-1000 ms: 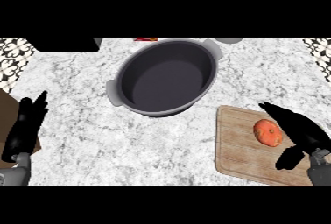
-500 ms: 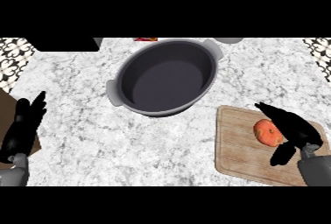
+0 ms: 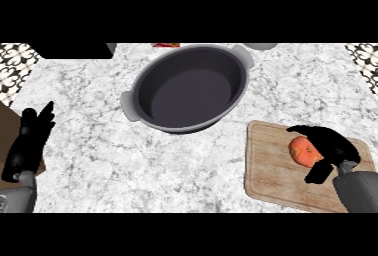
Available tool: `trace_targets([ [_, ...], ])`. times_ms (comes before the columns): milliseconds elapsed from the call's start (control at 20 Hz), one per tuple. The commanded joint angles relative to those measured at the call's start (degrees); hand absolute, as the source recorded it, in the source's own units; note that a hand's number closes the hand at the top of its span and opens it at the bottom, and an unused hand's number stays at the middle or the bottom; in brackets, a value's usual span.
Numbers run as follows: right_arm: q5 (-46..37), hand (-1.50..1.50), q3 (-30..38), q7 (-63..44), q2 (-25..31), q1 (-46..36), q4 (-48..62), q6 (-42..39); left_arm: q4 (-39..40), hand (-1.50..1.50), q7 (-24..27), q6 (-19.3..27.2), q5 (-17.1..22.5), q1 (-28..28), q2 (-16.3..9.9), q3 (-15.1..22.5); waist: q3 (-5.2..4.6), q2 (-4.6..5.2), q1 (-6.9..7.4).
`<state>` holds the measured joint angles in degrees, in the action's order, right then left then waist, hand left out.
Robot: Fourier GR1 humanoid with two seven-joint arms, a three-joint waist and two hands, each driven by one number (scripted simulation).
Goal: Pick the squash from the cutting board and place it in the pot
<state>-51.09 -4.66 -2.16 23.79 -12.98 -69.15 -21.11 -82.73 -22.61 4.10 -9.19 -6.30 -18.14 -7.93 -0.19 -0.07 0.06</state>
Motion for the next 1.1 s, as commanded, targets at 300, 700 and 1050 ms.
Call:
trace_targets([
  [300, -5.7, 1.50, 0.0, 7.2, -1.2, 0.1, 1.9, 11.0, -1.1, 0.00, 0.1, -2.3, 0.0, 0.3, -0.1, -1.8, 0.19, 0.07, 0.02],
  [700, -7.1, 1.50, 2.0, 5.5, -0.3, 1.9, -8.5, 11.8, -0.5, 0.00, -0.1, -0.2, -3.3, 0.8, 1.9, -0.7, 0.17, 0.00, -0.27],
  [1050, -13.9, 1.50, 7.0, -28.9, -14.9, 14.9, -13.5, 18.6, -2.5, 0.00, -1.4, -0.5, -1.1, 4.9, 0.7, -3.7, -0.32, -1.70, -6.26],
])
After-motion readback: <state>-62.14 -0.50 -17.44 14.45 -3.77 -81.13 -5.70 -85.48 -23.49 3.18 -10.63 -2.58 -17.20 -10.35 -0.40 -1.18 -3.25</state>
